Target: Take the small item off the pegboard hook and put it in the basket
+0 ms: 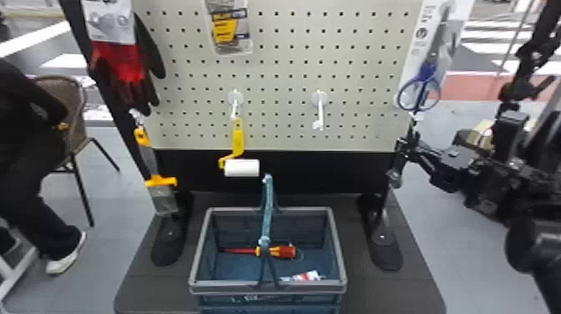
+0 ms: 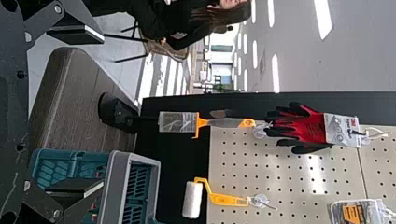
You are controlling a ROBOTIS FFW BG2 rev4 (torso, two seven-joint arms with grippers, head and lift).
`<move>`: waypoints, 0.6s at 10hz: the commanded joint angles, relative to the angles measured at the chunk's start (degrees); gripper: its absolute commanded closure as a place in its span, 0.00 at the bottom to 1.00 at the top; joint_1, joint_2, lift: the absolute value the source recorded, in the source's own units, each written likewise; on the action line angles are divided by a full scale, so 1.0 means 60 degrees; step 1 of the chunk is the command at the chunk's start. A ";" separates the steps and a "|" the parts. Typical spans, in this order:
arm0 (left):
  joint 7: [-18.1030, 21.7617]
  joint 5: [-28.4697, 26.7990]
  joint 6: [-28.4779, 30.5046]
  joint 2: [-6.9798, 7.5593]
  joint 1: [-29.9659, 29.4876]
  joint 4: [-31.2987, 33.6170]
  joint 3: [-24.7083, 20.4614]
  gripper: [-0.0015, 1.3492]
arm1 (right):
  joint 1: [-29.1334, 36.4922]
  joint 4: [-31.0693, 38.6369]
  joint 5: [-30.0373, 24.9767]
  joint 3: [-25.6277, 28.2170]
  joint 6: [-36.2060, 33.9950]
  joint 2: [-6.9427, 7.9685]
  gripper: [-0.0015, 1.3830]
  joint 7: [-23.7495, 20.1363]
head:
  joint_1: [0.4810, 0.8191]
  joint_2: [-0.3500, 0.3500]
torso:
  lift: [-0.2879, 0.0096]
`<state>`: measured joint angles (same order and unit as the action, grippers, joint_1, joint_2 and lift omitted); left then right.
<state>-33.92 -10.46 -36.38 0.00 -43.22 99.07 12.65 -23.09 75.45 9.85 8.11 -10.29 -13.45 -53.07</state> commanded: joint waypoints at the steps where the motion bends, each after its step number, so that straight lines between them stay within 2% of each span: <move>1: -0.0001 0.0000 -0.0001 -0.0025 0.0000 0.0000 0.0000 0.16 | 0.0060 0.0001 0.0101 -0.0004 0.0060 0.0000 0.87 0.0042 | 0.20 0.50 | 0.63; 6: -0.0001 -0.0015 -0.0001 -0.0025 -0.0020 0.0000 0.0000 0.16 | 0.0163 0.0212 0.0203 0.0011 0.0104 0.0000 0.87 0.0145 | 0.20 0.50 | 0.63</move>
<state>-33.92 -10.55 -36.39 0.00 -43.28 99.07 12.66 -22.11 76.60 11.05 8.17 -9.68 -13.47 -52.20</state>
